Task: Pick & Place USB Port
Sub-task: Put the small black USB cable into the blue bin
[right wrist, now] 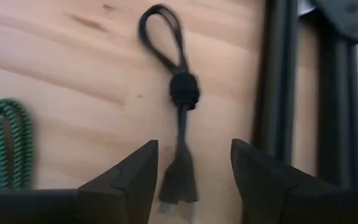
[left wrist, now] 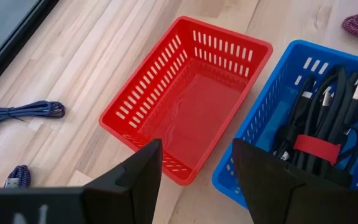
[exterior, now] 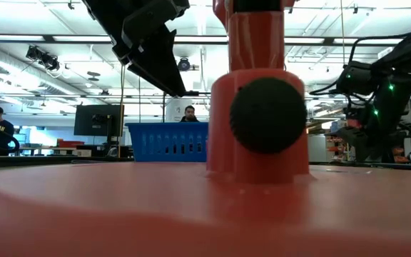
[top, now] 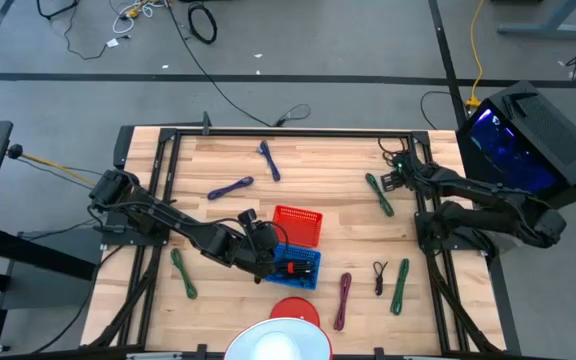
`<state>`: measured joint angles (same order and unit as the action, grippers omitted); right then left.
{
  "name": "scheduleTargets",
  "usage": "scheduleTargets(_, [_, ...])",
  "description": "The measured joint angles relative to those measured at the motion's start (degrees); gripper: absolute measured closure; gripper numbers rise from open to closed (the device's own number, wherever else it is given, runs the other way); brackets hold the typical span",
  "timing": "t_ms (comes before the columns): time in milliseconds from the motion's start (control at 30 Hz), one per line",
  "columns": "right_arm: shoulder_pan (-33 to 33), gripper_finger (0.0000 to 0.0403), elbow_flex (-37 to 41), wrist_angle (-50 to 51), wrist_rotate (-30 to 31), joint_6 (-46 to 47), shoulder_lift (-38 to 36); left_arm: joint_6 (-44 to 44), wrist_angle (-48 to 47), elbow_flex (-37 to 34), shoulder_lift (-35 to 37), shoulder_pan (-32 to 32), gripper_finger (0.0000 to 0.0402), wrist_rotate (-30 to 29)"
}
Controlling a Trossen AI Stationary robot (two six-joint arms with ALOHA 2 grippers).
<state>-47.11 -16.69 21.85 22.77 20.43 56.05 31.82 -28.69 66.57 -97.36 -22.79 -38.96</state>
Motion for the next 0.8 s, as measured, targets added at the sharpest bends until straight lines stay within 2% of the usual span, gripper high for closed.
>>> scheduleTargets(133, [0.04, 0.0198, 0.81, -1.58, -2.89, 0.21, 1.74, -0.12, 0.34, 0.0, 0.0, 0.09, 0.0203, 0.0])
scheduleTargets(300, [0.04, 0.0216, 1.33, -2.43, 1.73, 0.12, 3.61, -0.11, 0.41, 0.0, 0.0, 0.11, 0.0203, 0.04])
scheduleTargets(400, [0.04, 0.0259, 1.33, -2.45, 3.16, 0.26, 3.79, -0.11, 0.55, 0.02, 0.0, 0.11, 0.0202, 0.04])
scheduleTargets(567, [0.04, 0.0375, 0.57, -1.62, 3.45, -0.22, 3.77, -0.09, 0.63, 0.02, 0.0, 0.1, 0.0203, 0.04])
scheduleTargets(600, [0.04, 0.0386, 0.41, -2.0, 2.8, -1.01, 3.75, -0.07, 0.65, 0.02, 0.0, 0.11, 0.0202, 0.04])
scheduleTargets(800, [0.07, 0.0396, 0.15, -2.38, 0.73, -1.93, 3.72, 0.06, 0.65, 0.02, 0.0, 0.11, 0.0203, 0.04])
